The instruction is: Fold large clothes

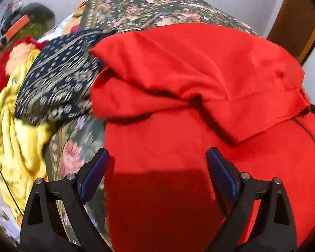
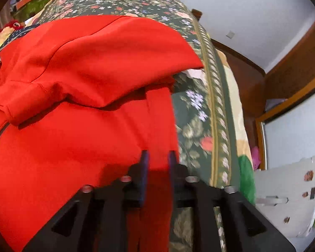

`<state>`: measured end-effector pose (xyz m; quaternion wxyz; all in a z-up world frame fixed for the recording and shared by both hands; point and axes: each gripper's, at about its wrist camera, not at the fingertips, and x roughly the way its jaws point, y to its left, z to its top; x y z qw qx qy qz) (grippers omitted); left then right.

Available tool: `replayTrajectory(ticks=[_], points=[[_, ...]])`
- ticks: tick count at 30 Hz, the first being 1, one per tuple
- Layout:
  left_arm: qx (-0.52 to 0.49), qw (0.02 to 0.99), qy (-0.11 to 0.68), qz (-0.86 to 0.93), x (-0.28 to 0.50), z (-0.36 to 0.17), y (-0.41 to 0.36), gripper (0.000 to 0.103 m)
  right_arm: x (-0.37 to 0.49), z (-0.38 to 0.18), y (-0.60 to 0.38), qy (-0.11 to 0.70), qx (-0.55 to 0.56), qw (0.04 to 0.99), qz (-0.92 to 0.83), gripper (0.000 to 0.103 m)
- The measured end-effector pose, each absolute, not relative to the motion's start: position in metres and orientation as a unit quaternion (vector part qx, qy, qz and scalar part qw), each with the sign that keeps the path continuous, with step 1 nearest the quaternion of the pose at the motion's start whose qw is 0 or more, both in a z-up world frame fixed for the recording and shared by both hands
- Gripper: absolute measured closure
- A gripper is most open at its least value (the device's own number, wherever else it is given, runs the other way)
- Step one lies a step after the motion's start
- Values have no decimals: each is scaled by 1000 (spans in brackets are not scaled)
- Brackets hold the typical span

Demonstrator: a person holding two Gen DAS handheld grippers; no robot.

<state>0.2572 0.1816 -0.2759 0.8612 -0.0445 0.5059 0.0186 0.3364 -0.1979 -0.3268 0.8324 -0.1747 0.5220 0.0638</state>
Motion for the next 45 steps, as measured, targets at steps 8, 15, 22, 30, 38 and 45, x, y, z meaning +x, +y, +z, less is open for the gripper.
replayTrajectory(ticks=[8,15,22,30,38,45], points=[[0,850,524,57,212,-280,192,9,289,-312,-276,524,-99,846,9,2],[-17,863,497,93,184,-247,210,9,235,-258,-300,486,-29,872,48,2],[-111,857,501,51,147,-243,225,9,205,-262,-285,488,17,865,114,2],[-212,802,558,18,108,-293,231,9,186,-310,-272,533,60,831,149,2],[-258,803,537,-5,91,-299,220,9,173,-324,-272,534,140,809,201,46],[-263,811,518,-68,103,-287,194,35,179,-317,-259,528,157,799,240,92]])
